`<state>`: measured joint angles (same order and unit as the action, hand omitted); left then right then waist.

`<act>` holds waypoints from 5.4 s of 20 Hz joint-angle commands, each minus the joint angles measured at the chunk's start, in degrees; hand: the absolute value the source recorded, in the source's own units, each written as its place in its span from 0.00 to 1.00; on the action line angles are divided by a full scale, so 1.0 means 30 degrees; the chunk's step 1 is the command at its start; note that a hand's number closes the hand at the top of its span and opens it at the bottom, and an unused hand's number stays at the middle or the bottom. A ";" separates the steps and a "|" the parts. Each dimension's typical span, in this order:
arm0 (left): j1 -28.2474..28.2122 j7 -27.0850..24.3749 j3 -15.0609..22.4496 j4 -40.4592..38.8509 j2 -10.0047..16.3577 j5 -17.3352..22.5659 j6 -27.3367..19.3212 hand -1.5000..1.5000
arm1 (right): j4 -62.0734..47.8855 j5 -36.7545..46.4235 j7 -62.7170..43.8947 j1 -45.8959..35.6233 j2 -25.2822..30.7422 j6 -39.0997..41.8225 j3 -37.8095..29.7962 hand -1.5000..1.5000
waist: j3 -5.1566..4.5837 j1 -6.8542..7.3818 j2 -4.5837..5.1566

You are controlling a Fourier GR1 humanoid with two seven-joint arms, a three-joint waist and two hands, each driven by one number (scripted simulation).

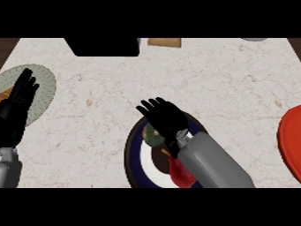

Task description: Pick the squash from the plate and place it in the bowl

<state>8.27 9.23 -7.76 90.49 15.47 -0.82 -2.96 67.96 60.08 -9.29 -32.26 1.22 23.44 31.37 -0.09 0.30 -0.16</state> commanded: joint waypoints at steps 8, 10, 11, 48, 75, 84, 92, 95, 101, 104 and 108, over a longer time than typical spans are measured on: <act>0.0956 0.0193 0.0271 -0.0501 -0.0686 -0.0666 -0.0181 0.50 | -0.4062 -0.1352 0.1239 -0.1523 -0.0392 -0.1686 0.1344 1.00 | 0.0034 0.0151 0.0104; -0.0478 -0.0263 0.0326 0.0392 -0.0781 -0.0689 -0.0009 0.50 | -0.4727 -0.2267 0.1605 -0.1930 -0.0392 -0.2653 0.1466 1.00 | 0.0035 0.0287 0.0104; -0.0764 -0.0724 0.0127 0.0288 -0.0600 -0.0590 0.0259 0.50 | -0.4639 -0.2383 0.1155 -0.0987 -0.0391 -0.3289 0.2468 1.00 | 0.0034 0.0271 0.0099; -0.0762 -0.0557 -0.0540 -0.0293 -0.0402 -0.0421 0.0569 0.50 | -0.8807 0.4608 -2.5287 -0.9057 0.9460 -1.2530 -0.9525 1.00 | -0.0024 -0.0428 -0.0268; -0.0196 0.0112 -0.0855 0.0437 -0.0265 -0.0325 0.0528 0.50 | -0.0675 0.1579 -2.0123 0.4884 0.8697 -1.2685 -2.0058 1.00 | 0.0047 -0.0416 -0.0043; -0.0255 -0.0206 -0.0852 0.0101 -0.0596 -0.0403 0.0505 0.50 | 0.4025 -0.2967 -1.4772 0.8391 0.6532 -1.5632 -2.1877 0.00 | 0.0023 -0.0424 -0.0045; -0.1432 -0.0632 -0.0781 0.0309 -0.0754 -0.0491 0.0578 0.50 | 0.9461 -0.5704 -1.1263 0.8858 0.4556 -2.2730 -2.4685 0.00 | 0.0036 -0.0900 -0.0274; -0.0620 -0.1154 -0.1235 -0.0693 -0.0618 -0.0550 0.0310 0.50 | 1.2502 -0.8209 -1.0159 1.1073 0.3210 -2.2614 -2.5357 0.00 | 0.0022 -0.1031 -0.0147; -0.0163 0.0246 -0.0795 0.0465 -0.0774 -0.0945 -0.0099 0.50 | 1.8538 -1.2087 -0.9280 1.8085 -0.0311 -2.2300 -2.4034 0.00 | 0.0043 -0.0878 -0.0118; -0.1899 -0.0284 -0.0691 0.1325 -0.0869 -0.0861 0.0281 0.50 | 2.0107 -1.4393 -0.8508 2.1498 -0.0360 -2.3750 -2.2550 0.00 | 0.0067 -0.0956 -0.0241; -0.0527 0.0561 -0.1195 0.0635 -0.0539 -0.0681 0.0084 0.50 | 2.0880 -1.9123 -0.5265 2.3566 -0.0389 -2.4368 -2.1494 0.00 | 0.0088 -0.1296 -0.0290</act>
<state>5.94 9.46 -10.74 91.98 13.31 -3.03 -2.57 126.89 13.33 -31.13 31.17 0.81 -46.96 -36.45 0.10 -3.14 -0.83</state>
